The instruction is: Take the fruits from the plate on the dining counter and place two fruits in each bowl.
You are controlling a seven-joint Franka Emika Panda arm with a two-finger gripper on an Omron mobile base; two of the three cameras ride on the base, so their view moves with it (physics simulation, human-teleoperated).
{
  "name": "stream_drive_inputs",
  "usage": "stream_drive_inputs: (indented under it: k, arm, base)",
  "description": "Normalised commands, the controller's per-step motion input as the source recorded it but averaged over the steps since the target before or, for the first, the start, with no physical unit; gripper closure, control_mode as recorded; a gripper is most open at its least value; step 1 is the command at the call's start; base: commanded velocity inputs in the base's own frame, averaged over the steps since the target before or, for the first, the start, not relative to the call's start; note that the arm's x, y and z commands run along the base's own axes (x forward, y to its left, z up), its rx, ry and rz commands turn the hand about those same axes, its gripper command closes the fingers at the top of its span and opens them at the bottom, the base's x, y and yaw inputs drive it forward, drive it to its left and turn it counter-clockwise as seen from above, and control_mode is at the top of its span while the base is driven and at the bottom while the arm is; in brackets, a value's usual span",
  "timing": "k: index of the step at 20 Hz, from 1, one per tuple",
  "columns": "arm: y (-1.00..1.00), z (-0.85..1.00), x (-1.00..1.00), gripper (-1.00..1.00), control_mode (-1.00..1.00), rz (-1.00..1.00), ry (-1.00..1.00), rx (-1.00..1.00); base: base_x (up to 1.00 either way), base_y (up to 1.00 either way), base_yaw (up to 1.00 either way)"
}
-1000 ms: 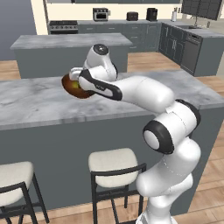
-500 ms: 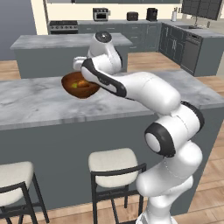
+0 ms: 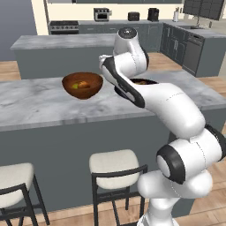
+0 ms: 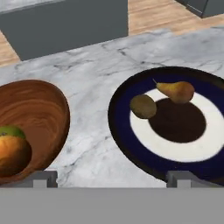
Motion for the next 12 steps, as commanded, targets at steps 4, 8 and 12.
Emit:
stream_drive_inputs:
  k: [4, 8, 12]
  arm:
    - [-0.91, -0.19, -0.4, -1.0, -1.0, -0.23, 0.0, 0.01]
    - [-0.59, -0.26, 0.26, -1.0, -1.0, -0.04, 0.01, 0.15]
    - [-0.2, -0.32, 0.72, -1.0, -1.0, 0.02, 0.12, 0.14]
  base:
    - [0.0, 0.0, 0.0]
    - [0.0, 0.0, 0.0]
    - [0.0, 0.0, 0.0]
